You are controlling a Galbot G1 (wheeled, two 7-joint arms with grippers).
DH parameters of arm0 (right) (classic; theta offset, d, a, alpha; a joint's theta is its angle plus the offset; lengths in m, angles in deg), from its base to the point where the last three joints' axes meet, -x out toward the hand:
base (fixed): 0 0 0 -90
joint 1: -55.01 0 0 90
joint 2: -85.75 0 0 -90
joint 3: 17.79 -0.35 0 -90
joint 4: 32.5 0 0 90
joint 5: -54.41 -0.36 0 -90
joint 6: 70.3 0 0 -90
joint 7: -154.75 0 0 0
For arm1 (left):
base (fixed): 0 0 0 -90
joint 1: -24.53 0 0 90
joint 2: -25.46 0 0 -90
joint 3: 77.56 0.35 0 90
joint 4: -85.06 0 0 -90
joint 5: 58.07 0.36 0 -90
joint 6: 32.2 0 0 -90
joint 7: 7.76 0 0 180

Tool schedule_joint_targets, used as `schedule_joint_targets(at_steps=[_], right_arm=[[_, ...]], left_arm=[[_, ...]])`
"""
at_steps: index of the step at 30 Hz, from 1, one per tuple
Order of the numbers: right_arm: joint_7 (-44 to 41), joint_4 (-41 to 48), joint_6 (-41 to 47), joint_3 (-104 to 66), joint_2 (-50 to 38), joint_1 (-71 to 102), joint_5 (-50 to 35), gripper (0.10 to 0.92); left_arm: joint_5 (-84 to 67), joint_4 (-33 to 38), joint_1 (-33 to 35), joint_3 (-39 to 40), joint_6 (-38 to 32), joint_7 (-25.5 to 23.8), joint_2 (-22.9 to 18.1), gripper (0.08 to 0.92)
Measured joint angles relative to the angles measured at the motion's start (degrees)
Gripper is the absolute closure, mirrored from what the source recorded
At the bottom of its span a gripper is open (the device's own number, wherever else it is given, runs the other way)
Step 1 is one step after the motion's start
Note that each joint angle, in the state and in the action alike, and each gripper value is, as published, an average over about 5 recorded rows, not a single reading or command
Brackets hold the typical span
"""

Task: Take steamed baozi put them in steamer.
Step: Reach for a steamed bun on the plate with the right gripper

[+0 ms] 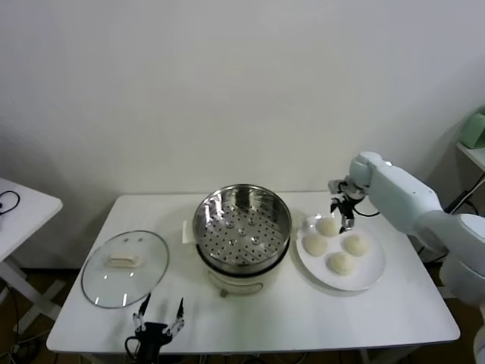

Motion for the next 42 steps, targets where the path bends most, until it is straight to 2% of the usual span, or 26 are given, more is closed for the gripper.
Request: schedule_joint_targets(at_steps=[25,30,38,42], right_arm=[[1.11,7.19,-1.59,-8.02,3.89,2.18,5.94,0.21],[1.38,7.98,-1.81,-8.62,4.21,2.28,6.85,0.253],[1.96,8.65,-2.32,-9.17,4.55,2.23,7.8,0.375],[2.03,7.93,-2.68,-8.73,4.05,1.74,7.74,0.403]], left_arm=[[0.95,-1.22,-1.05,0.22,0.04,0.12,-0.05,0.177],[1.05,-1.45,-1.18,0.25,0.05,0.13,-0.04,0.177],[1.39,-1.74,-1.22,0.34,-0.02,0.14,0.07,0.177],[1.53,-1.76,-1.18,0.35,-0.08,0.16,0.12,0.177]])
